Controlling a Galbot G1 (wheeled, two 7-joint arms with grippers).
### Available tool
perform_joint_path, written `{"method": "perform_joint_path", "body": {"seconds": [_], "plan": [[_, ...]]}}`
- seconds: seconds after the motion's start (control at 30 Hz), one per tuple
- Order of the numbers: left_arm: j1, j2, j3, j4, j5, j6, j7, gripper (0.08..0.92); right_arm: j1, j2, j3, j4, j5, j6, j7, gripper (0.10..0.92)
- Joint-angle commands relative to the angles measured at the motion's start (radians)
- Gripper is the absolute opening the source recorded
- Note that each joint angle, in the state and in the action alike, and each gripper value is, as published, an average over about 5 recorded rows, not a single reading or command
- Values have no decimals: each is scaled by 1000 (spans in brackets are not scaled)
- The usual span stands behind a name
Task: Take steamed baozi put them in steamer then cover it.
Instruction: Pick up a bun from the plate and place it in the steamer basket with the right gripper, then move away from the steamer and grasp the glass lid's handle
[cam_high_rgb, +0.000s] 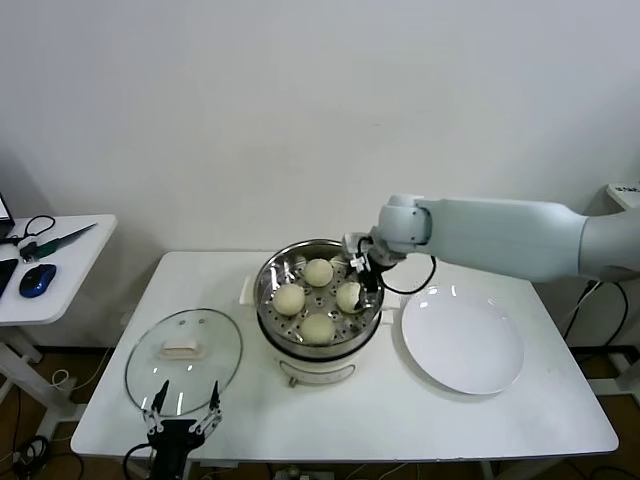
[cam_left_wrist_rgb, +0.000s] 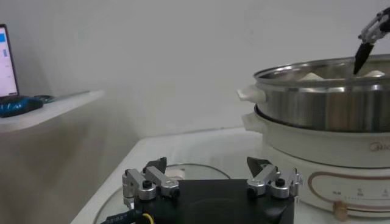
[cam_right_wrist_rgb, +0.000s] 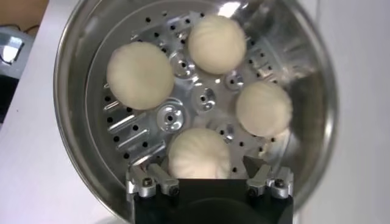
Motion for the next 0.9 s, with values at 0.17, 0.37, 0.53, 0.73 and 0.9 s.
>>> {"method": "perform_joint_path", "body": {"seconds": [0.17, 0.37, 0.53, 0.73, 0.9], "plan": [[1, 0, 3, -11, -6, 4, 3, 823, 63, -204, 235, -35, 232, -20, 92, 823], [-4, 5, 2, -21, -9, -8, 5, 823, -368, -385, 822, 8, 217, -41, 497, 823], [-17, 16, -1, -34, 2, 9, 8, 823, -661, -508, 1115, 89, 182, 11, 669, 823], [-53, 19, -9, -20, 7, 7, 5, 823, -1168, -615, 1542, 193, 103, 157, 704, 823], [-72, 27, -3, -12, 15, -6, -23, 823, -1717, -550, 2018, 259, 3, 239, 659, 823]]}}
